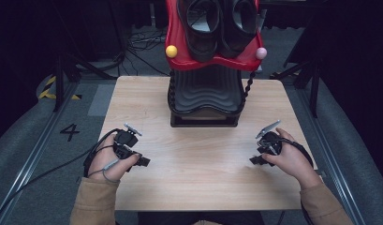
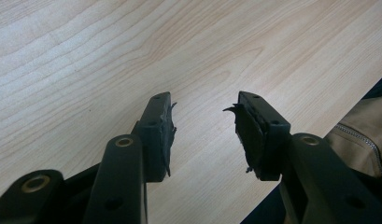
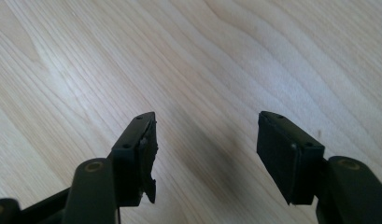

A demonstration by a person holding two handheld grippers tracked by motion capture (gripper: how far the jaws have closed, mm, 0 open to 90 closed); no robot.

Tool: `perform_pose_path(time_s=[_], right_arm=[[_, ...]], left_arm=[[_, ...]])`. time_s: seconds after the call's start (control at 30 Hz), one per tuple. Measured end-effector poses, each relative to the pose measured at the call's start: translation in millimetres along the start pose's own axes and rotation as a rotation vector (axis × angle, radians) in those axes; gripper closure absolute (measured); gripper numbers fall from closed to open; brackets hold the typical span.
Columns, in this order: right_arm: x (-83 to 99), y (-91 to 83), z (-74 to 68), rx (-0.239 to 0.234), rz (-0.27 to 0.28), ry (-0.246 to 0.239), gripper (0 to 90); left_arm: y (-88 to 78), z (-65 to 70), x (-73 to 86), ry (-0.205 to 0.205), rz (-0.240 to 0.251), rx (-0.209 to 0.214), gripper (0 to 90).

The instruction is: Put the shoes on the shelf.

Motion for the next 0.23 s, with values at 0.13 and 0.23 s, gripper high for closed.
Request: perform_pose_path(time_s=[0.13,0.23], right_arm=[[3.3,0.8,1.6,0.008,-0.025,0.000,37.7],[4.4,0.2,3.5,0.008,-0.025,0.006,37.1]], left_arm=[[2.2,-1.0,0.6,-0.003,-0.007,-0.004,56.5],[3.1,-2.2,1.7,-0.011,-0.012,-0.004,56.2]])
Point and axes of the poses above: each handheld gripper's, and its own axes: y roughly forward along the jaws, x roughly out of its underside, z roughly to its right, the point moved 1 cm from there along y, roughly forward along the jaws, and after that the axes turned 1 degree about -z, right-handed, at the moved point
